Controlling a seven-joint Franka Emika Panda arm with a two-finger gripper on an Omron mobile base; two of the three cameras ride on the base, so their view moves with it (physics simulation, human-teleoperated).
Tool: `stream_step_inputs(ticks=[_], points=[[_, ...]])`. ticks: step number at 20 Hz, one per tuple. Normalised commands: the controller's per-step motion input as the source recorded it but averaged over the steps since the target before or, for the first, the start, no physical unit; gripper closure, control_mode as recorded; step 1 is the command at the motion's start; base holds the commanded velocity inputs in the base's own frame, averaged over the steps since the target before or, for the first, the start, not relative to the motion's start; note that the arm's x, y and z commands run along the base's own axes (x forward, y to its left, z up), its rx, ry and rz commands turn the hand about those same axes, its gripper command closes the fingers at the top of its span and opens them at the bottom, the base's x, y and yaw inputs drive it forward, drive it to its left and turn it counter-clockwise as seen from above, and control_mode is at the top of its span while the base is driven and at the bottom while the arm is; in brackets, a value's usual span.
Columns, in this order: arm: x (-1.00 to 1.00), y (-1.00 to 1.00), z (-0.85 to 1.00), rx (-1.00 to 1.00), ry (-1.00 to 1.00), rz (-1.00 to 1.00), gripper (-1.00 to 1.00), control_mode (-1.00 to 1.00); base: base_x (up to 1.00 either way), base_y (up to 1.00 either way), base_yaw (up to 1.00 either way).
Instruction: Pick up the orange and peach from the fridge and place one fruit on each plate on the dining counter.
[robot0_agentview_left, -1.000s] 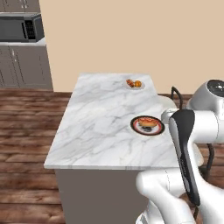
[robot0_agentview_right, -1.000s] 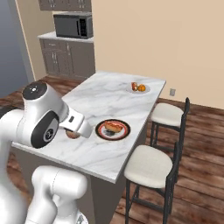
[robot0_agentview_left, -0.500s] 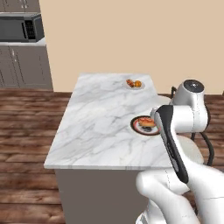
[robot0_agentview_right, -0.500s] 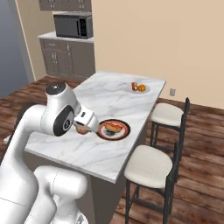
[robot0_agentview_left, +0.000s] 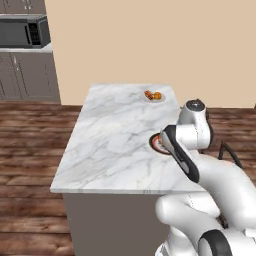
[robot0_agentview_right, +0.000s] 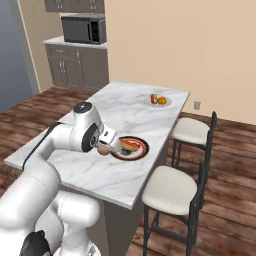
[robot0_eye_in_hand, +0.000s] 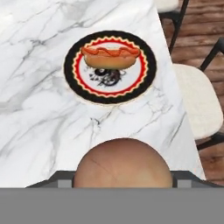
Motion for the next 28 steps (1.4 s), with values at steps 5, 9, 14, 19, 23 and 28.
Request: stream_step_inputs(ticks=[5,9,14,19,23,28], points=[[0.85,-0.28,-0.41,0.02,0.12,0.0,1.0,-1.0,0.0,0.0,0.0],[0.66,-0.45,-0.48,0.09,0.05,0.0,1.0,-1.0,0.0,0.0,0.0],[0.46,-0.13,-0.45,0.04,0.01,0.0,1.0,-1.0,0.0,0.0,0.0],[0.35,0.0,-0.47,0.0,0.01,0.0,1.0,-1.0,0.0,0.0,0.0],[0.31,0.0,-0.41,0.0,0.02,0.0,1.0,-1.0,0.0,0.0,0.0],[0.27,0.0,-0.34,0.0,0.0,0.0,1.0,-1.0,0.0,0.0,0.0]])
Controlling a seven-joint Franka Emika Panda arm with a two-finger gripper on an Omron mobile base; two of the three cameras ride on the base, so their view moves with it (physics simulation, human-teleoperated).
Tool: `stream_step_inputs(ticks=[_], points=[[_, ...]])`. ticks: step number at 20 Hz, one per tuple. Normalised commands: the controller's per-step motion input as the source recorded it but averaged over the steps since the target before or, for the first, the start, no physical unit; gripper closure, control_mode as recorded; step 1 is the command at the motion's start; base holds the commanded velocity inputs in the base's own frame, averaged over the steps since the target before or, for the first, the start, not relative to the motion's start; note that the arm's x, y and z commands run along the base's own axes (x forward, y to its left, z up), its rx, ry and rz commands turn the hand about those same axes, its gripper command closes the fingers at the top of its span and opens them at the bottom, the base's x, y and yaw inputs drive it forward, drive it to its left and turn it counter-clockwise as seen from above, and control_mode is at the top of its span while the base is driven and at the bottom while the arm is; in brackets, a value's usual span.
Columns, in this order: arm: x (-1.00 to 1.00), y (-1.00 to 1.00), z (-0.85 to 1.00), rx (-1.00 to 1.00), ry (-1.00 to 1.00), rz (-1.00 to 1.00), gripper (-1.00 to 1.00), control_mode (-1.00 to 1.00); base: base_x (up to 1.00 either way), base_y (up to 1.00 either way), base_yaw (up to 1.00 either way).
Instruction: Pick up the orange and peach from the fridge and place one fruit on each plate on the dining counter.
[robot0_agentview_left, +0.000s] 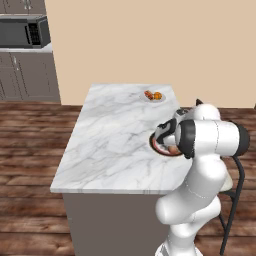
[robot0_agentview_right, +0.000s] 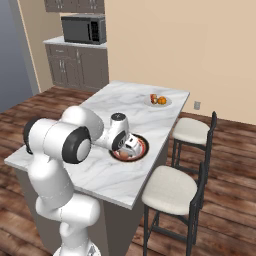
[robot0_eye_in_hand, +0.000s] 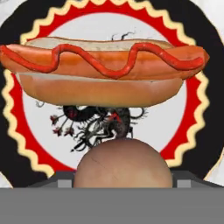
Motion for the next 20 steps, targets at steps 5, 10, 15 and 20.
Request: stream_step_inputs(ticks=[5,10,15,20], points=[[0.21,0.0,-0.26,0.0,0.0,0.0,-1.0,-1.0,0.0,0.0,0.0],[-0.01,-0.1,-0.08,0.03,0.0,0.0,-1.0,-1.0,0.0,0.0,0.0],[-0.02,-0.05,0.03,0.01,0.0,0.0,-1.0,-1.0,0.0,0.0,0.0],[0.0,0.05,0.25,0.0,-0.01,0.04,-1.0,-1.0,0.0,0.0,0.0]])
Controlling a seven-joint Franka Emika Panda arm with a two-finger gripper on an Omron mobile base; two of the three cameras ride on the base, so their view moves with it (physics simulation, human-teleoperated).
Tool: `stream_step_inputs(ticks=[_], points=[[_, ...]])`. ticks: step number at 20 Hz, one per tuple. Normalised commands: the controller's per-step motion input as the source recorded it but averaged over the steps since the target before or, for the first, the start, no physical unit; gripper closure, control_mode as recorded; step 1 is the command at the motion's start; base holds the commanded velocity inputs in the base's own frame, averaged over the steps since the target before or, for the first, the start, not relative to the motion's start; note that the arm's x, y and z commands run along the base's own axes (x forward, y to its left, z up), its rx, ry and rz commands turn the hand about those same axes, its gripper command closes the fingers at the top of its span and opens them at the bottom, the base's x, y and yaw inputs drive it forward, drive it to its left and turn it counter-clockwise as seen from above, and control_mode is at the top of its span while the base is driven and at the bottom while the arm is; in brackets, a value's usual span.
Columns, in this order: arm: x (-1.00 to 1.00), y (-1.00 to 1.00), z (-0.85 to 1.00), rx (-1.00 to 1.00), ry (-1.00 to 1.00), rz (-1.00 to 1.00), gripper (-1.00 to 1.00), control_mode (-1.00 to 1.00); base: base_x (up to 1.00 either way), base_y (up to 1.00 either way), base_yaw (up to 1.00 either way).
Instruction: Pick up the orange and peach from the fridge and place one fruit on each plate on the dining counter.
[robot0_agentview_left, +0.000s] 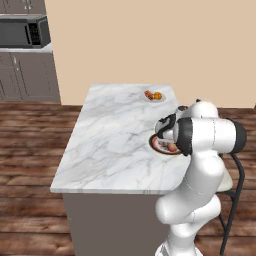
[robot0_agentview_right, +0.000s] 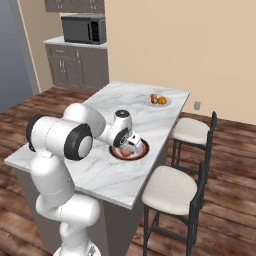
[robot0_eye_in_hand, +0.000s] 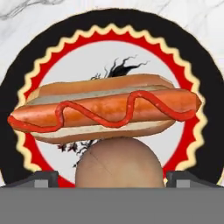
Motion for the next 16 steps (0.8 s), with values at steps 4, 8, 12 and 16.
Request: stream_step_inputs(ticks=[4,8,12,16], points=[[-0.18,0.0,0.77,0.0,-0.03,0.11,-1.0,-1.0,0.0,0.0,0.0],[-0.53,-0.03,0.92,0.0,-0.11,0.13,-1.0,-1.0,0.0,0.0,0.0],[-1.0,-0.25,0.82,-0.02,-0.17,0.08,-1.0,-1.0,0.0,0.0,0.0],[-1.0,-0.24,0.56,-0.05,-0.2,0.05,-1.0,-1.0,0.0,0.0,0.0]])
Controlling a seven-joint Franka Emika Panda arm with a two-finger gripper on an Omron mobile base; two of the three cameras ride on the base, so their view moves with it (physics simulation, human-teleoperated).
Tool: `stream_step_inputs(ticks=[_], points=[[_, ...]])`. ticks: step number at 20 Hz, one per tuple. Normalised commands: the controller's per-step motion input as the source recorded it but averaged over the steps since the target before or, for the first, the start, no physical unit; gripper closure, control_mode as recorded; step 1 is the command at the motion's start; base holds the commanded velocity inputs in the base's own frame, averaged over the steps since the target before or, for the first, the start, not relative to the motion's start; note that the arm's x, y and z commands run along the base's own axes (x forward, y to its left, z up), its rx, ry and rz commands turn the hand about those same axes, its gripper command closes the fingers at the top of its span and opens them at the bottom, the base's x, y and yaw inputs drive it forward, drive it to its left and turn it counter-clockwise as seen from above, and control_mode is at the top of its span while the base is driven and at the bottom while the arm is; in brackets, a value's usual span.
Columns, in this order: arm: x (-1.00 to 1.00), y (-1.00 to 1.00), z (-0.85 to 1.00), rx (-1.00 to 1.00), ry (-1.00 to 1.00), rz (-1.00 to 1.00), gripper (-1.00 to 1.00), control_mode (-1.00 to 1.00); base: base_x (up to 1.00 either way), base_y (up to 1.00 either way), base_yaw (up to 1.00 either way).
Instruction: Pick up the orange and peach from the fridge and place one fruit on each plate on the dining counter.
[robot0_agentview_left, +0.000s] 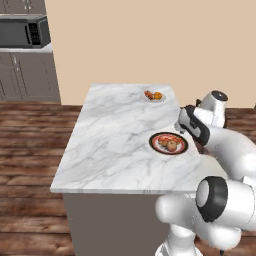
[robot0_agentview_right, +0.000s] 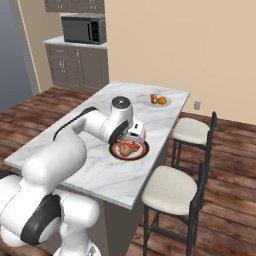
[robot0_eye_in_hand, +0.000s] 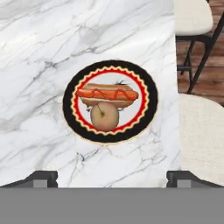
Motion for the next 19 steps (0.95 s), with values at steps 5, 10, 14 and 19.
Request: stream_step_inputs(ticks=[5,10,14,19], points=[[-1.0,-0.1,0.05,-0.07,-0.29,0.04,-1.0,-1.0,0.0,0.0,0.0],[-1.0,0.0,0.0,-0.14,-0.24,0.05,-1.0,-1.0,0.0,0.0,0.0],[-1.0,0.07,0.0,-0.2,-0.19,0.08,-1.0,-1.0,0.0,0.0,0.0],[-1.0,0.63,0.0,-0.41,-0.05,0.1,-1.0,-1.0,0.0,0.0,0.0]])
